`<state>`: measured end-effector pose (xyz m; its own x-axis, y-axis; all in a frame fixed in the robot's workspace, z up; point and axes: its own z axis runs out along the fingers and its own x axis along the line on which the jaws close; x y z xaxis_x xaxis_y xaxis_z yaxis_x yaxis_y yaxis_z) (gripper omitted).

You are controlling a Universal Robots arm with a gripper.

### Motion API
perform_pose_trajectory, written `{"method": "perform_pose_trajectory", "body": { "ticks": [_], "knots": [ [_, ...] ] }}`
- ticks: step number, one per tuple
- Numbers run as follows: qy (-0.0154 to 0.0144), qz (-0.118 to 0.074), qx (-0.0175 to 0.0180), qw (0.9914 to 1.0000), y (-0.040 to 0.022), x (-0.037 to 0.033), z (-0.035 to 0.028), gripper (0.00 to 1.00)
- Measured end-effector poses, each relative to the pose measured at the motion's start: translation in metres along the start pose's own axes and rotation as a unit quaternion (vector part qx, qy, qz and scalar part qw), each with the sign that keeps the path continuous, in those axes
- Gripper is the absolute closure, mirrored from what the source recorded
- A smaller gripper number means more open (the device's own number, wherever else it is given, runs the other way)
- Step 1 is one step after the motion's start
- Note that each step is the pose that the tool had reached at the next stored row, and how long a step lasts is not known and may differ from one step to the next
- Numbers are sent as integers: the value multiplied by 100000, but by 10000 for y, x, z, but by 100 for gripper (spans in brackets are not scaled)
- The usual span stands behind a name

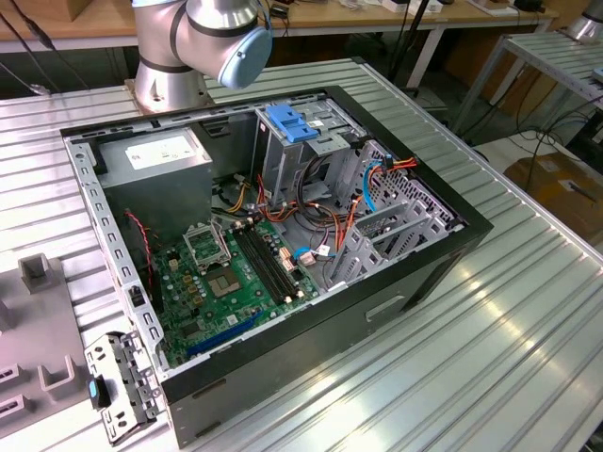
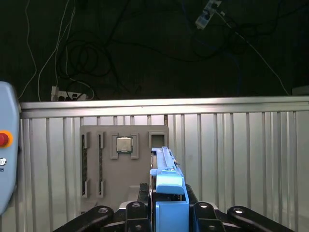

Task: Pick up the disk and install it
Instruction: 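Pick up the disk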

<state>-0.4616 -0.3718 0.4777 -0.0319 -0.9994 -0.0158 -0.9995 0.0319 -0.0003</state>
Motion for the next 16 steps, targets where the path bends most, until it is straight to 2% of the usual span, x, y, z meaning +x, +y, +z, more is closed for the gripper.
{"method": "perform_pose_trajectory", "body": {
  "ticks": [7, 16],
  "knots": [
    [2, -1, -5, 100000, 0, -1, -65, 63],
    [-6, 1, -1, 100000, 0, -3, -180, 63]
  ]
}}
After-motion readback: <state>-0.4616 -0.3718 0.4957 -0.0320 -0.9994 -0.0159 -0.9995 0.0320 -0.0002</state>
